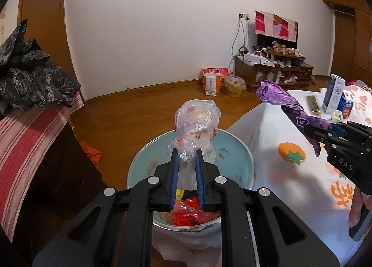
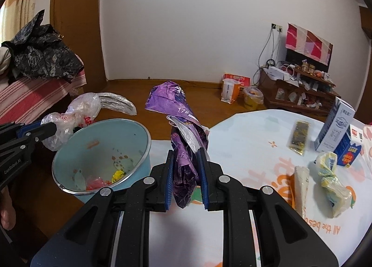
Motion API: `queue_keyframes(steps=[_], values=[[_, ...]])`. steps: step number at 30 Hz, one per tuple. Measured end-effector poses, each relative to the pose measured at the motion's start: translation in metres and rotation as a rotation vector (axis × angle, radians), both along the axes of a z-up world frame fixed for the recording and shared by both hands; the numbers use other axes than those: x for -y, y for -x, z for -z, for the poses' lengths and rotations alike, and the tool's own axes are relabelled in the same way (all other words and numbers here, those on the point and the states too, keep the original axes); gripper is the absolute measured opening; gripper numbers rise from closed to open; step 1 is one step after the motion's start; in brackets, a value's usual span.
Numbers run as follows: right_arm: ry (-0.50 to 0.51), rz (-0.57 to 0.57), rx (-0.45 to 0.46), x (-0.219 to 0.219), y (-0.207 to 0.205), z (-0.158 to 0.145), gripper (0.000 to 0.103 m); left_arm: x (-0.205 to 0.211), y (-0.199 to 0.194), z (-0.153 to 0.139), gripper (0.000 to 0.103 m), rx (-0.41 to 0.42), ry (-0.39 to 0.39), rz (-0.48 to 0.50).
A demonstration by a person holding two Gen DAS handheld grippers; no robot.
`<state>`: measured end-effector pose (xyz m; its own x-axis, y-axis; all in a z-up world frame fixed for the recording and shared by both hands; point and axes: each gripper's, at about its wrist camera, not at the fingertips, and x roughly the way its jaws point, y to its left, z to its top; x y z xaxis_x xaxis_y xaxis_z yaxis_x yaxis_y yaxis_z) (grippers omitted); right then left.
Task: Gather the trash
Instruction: 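Carry the clear plastic bag and purple wrapper with both tools over the bucket, then open both tools to drop the plastic bag and purple wrapper into the bucket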
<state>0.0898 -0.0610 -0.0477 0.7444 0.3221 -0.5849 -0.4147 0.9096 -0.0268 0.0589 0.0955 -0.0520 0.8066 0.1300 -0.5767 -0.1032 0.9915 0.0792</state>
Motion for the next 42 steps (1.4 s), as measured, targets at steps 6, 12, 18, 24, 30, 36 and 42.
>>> queue_keyframes(steps=[6, 12, 18, 24, 30, 36, 42], values=[[0.012, -0.027, -0.006, -0.015, -0.001, 0.002, 0.021, -0.010, 0.003, 0.002, 0.014, -0.004, 0.000, -0.029], [0.021, -0.051, -0.011, -0.024, -0.001, 0.004, 0.021, -0.020, 0.004, 0.004, 0.014, -0.009, 0.001, -0.055], [0.028, -0.070, -0.015, -0.034, -0.001, 0.005, 0.021, -0.025, 0.006, 0.005, 0.014, -0.012, 0.003, -0.070], [0.037, -0.092, -0.018, -0.044, 0.000, 0.007, 0.021, -0.032, 0.007, 0.004, 0.014, -0.011, 0.009, -0.082], [0.044, -0.117, -0.019, -0.053, 0.000, 0.006, 0.021, -0.036, 0.008, 0.004, 0.014, -0.012, 0.013, -0.088], [0.050, -0.142, -0.021, -0.062, 0.002, 0.006, 0.021, -0.039, 0.007, 0.005, 0.014, -0.013, 0.017, -0.095], [0.060, -0.178, -0.041, -0.072, 0.003, 0.014, 0.046, -0.041, 0.006, 0.008, 0.030, -0.029, 0.034, -0.104]])
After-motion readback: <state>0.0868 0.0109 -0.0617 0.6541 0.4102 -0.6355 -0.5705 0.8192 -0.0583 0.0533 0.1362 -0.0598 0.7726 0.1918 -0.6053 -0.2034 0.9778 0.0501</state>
